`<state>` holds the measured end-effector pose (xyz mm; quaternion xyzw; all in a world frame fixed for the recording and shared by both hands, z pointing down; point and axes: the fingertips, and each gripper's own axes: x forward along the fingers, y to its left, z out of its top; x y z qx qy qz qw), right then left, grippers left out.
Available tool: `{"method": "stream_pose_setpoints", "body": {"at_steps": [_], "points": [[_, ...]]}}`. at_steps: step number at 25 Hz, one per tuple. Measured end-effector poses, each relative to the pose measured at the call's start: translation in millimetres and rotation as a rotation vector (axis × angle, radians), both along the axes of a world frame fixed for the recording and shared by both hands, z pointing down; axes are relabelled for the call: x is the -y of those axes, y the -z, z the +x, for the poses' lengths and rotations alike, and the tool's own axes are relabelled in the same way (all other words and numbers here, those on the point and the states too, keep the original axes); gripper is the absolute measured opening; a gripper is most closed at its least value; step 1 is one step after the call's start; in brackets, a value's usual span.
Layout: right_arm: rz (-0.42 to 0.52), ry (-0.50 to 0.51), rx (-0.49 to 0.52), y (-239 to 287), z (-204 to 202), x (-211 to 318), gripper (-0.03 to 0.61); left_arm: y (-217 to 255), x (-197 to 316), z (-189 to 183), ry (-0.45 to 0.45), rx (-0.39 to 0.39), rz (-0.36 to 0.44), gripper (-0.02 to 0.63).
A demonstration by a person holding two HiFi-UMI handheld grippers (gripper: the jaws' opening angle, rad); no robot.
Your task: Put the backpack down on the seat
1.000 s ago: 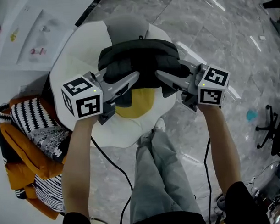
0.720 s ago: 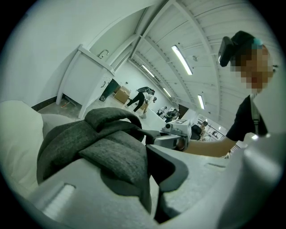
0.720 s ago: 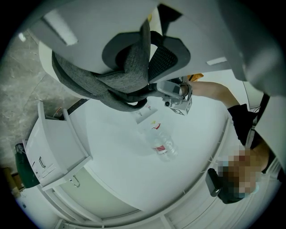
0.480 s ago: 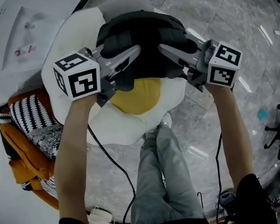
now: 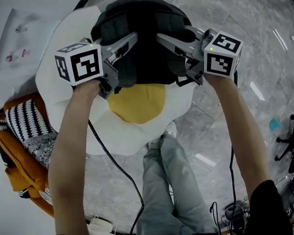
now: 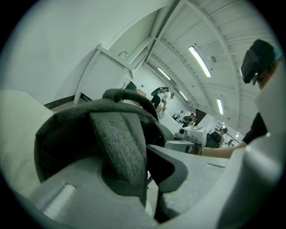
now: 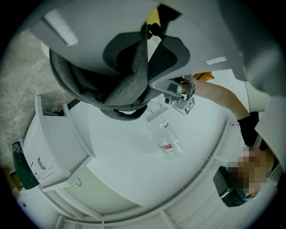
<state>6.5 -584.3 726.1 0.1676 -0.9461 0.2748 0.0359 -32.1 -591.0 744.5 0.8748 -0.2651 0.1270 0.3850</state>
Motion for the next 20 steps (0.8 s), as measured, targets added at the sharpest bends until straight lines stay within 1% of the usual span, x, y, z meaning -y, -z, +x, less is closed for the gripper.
{"method": "stream_pose_setpoints", "body": {"at_steps": [3, 5, 7, 9, 12, 15, 17, 18, 19, 20], "points": [[0.020, -0.026, -0.051, -20, -1, 14, 0.041, -19, 15, -6, 0.067, 0.035, -0.030, 0.029], [0.012, -0.052, -0.068, -31, -3, 24, 0.041, -33, 27, -13, 0.119, 0.068, -0.047, 0.031], [-0.005, -0.080, -0.090, -41, -2, 33, 0.040, -47, 36, -18, 0.165, 0.114, -0.061, 0.036], [-0.014, -0.107, -0.135, -51, -1, 41, 0.038, -60, 43, -22, 0.198, 0.162, -0.076, 0.044], [0.007, -0.139, -0.236, -65, -7, 50, 0.037, -76, 48, -37, 0.251, 0.228, -0.106, 0.071], [0.019, -0.167, -0.278, -69, -12, 55, 0.040, -80, 51, -48, 0.320, 0.332, -0.110, 0.121], [0.014, -0.201, -0.290, -70, -10, 59, 0.044, -77, 51, -47, 0.333, 0.373, -0.104, 0.141], [0.007, -0.220, -0.293, -71, -8, 61, 0.059, -74, 50, -46, 0.334, 0.379, -0.101, 0.158], [-0.001, -0.241, -0.299, -71, -5, 62, 0.094, -70, 50, -47, 0.337, 0.379, -0.097, 0.170], [-0.010, -0.263, -0.310, -72, -2, 62, 0.155, -67, 49, -48, 0.340, 0.377, -0.093, 0.182]]}}
